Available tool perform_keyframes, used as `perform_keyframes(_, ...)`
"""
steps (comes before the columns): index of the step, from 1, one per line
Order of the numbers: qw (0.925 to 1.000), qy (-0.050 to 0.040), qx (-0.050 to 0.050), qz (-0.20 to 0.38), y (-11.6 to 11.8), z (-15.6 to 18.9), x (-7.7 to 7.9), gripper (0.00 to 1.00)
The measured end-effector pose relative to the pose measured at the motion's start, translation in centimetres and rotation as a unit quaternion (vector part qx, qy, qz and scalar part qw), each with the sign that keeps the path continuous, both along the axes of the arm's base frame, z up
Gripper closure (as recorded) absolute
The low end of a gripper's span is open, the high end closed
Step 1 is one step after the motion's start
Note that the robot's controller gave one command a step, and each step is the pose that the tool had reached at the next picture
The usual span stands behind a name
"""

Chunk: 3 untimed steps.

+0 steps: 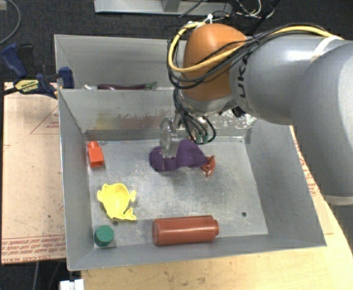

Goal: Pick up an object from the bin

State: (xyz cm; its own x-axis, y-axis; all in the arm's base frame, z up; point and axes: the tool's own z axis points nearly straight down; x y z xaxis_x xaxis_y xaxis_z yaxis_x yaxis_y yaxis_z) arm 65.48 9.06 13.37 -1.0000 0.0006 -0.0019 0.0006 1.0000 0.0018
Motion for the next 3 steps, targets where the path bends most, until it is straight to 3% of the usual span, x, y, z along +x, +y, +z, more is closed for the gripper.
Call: perform_keyframes(3, 1.0, 0.0, 0.0, -0.001, -0.03, 0.0, 0.0, 1.0)
